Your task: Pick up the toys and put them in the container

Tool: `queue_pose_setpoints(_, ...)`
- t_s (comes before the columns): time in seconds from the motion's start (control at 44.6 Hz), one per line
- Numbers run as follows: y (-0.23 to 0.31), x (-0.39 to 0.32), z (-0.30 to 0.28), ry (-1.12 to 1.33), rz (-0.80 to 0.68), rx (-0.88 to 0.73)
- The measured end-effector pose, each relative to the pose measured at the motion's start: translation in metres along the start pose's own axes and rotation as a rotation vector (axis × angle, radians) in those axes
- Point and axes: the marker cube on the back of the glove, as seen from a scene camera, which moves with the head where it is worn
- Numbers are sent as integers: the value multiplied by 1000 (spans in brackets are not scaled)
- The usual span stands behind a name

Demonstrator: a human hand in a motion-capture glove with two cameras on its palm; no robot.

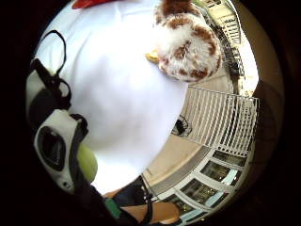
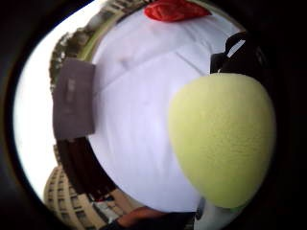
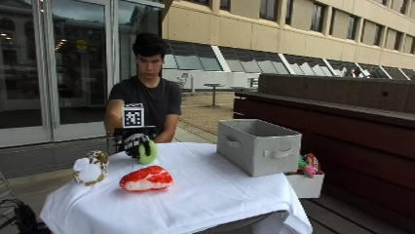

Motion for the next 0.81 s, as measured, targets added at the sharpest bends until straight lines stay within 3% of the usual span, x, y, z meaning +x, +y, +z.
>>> queue_pose_setpoints(0.067, 2, -9, -19, -2, 7, -101)
queue_pose_setpoints(0.179, -7, -30, -65, -5, -4, -124)
queue_pose_setpoints(0.314, -28, -67, -137, -8, 46, -16)
queue_pose_setpoints(0.448, -58, -104, -201, -19, -85, 132)
queue_pose_setpoints(0.56, -70, -147, -247, -26, -97, 169)
queue_pose_setpoints(0.806, -83, -267, -305, -31, -174, 246)
